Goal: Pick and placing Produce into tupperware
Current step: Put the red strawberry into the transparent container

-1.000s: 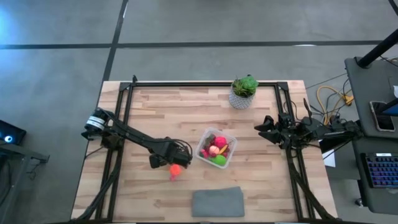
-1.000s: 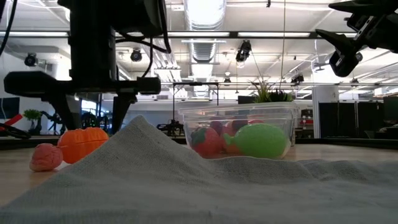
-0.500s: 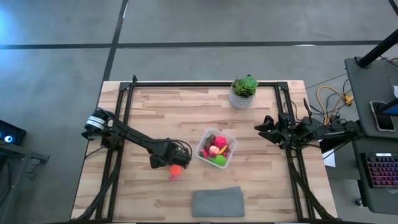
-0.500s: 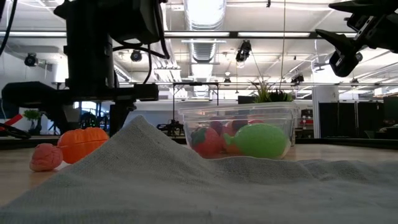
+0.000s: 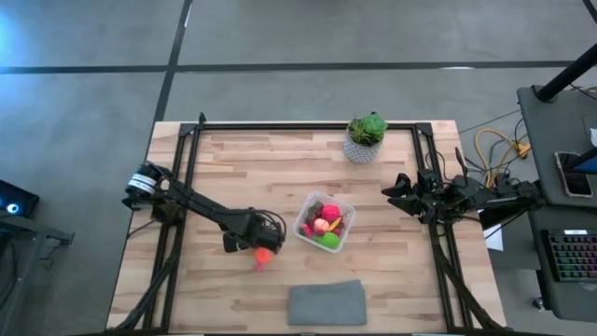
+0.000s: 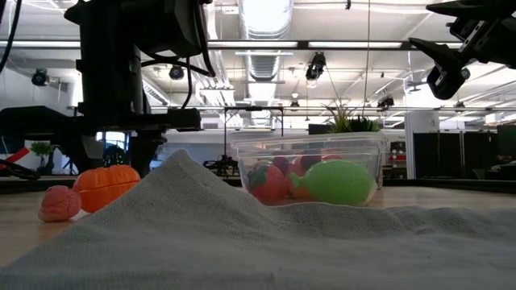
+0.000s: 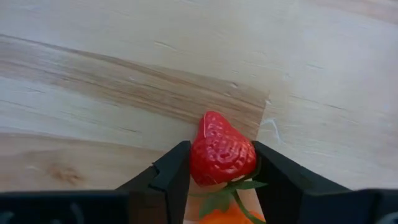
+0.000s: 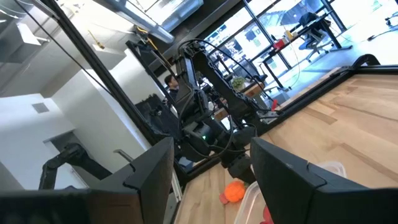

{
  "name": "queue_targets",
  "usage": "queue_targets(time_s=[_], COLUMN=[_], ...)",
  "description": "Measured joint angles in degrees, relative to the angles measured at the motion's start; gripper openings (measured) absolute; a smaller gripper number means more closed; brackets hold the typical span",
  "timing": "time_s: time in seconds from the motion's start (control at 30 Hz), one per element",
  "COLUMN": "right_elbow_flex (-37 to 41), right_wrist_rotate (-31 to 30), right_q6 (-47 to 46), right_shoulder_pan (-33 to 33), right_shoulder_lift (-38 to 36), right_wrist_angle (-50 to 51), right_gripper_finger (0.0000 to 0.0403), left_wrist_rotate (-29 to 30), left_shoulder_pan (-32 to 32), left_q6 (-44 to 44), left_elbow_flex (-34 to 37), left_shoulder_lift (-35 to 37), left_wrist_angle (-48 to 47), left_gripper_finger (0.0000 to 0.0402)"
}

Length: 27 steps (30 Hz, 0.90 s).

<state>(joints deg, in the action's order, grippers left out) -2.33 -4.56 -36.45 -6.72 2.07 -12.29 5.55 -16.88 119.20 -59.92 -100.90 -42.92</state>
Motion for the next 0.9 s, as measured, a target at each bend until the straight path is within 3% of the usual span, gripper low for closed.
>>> queue_targets(time_s=[0.17, 0.43, 0.5, 0.57, 0.73, 0.8, 0.9], right_elbow_flex=[0.00, 0.00, 0.00, 0.00, -0.02, -0.02, -0.02], right_wrist_rotate=[0.00, 0.00, 0.00, 0.00, 0.00, 0.00, -0.01], right_q6=[0.00, 0.00, 0.00, 0.00, 0.00, 0.00, 0.00], right_shoulder_pan=[0.00, -0.01, 0.00, -0.01, 0.00, 0.00, -0.01], right_shoulder_lift=[0.00, 0.00, 0.00, 0.00, 0.07, 0.13, 0.33], right_wrist_angle=[0.02, 0.01, 0.02, 0.00, 0.03, -0.02, -0.02], right_gripper_finger=[0.0206, 0.0206, 0.0206, 0.0206, 0.0206, 0.0206, 0.0206], left_wrist_rotate=[2.47, 17.72, 22.75, 25.63, 21.75, 21.35, 21.08], left_shoulder_pan=[-0.10, -0.07, -0.02, 0.09, 0.39, 1.04, 3.50], left_q6=[-2.45, -14.92, -23.22, -36.94, -79.25, -85.66, -86.74], left_elbow_flex=[-0.41, -6.56, -9.72, -12.66, -16.49, -17.57, -18.18], left_shoulder_lift=[-0.08, 0.39, 1.16, 1.79, 1.55, 0.85, -0.23], left_wrist_angle=[-0.07, 0.41, 2.07, 7.35, 28.01, 30.85, 29.82], left_gripper_finger=[0.0129, 0.0144, 0.0145, 0.0145, 0.0145, 0.0145, 0.0146])
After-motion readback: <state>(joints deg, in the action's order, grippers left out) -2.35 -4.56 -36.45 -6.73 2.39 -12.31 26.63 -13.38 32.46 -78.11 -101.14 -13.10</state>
